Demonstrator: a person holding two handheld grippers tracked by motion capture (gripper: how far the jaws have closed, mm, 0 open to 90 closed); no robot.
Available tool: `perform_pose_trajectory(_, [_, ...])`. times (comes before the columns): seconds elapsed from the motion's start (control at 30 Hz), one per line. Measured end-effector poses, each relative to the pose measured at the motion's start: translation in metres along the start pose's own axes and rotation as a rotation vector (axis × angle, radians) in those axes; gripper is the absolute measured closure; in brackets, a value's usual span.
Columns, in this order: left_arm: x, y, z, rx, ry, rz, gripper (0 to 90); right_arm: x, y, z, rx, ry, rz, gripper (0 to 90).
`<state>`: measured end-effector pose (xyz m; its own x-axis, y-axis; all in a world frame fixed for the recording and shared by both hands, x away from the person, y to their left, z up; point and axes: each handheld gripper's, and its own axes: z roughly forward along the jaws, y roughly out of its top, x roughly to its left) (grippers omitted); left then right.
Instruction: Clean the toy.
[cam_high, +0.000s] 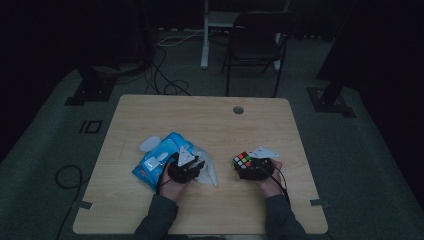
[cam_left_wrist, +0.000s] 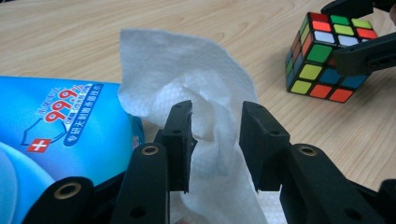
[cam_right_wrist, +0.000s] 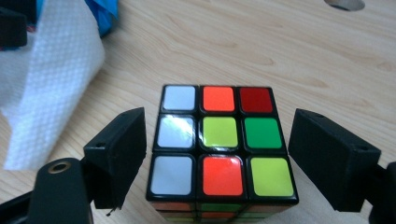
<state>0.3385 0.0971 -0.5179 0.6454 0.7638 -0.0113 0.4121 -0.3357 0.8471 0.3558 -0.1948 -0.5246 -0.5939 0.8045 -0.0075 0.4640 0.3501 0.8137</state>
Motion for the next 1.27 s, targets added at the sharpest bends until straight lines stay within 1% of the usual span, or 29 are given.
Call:
perform_pose_trajectory(0.1, [0.0,0.001,-0.004,-0.01,0.0,-0.01,63.8,0.0,0.001,-0.002,-0.008,0.004,-0.001,18.7])
perform_pose_trajectory(0.23, [0.0,0.001,-0.008,-0.018,0.003,-0.011,63.3,0.001,0.003,-0.006,-0.024,0.007,0.001,18.7])
perform_pose_trajectory(0.3, [0.001,0.001,-0.01,-0.021,0.005,-0.013,63.1,0.001,0.005,-0.008,-0.038,0.013,0.002,18.7])
perform_pose_trajectory(0.53, [0.002,0.001,-0.017,-0.027,0.012,-0.019,62.5,0.001,0.01,-0.018,-0.085,0.01,0.011,19.6])
perform_pose_trajectory(0.63, [0.004,0.0,-0.021,-0.025,0.009,-0.036,62.0,-0.001,0.011,-0.023,-0.106,-0.003,0.004,22.6])
perform_pose_trajectory(0.77, [0.003,-0.002,-0.023,-0.024,0.006,-0.032,61.8,-0.004,0.012,-0.027,-0.122,-0.018,0.013,27.6])
perform_pose_trajectory(0.9, [0.002,-0.003,-0.027,-0.027,0.006,-0.037,61.8,-0.008,0.011,-0.03,-0.133,-0.031,0.016,32.4])
perform_pose_trajectory(1.0, [0.002,-0.004,-0.03,-0.026,0.006,-0.037,61.5,-0.011,0.011,-0.031,-0.136,-0.04,0.02,34.1])
perform_pose_trajectory(1.1, [0.001,-0.006,-0.034,-0.03,0.007,-0.046,61.4,-0.013,0.01,-0.032,-0.135,-0.05,0.026,34.1])
perform_pose_trajectory(1.27, [0.001,-0.007,-0.04,-0.03,0.009,-0.046,61.3,-0.017,0.009,-0.033,-0.139,-0.06,0.033,34.4])
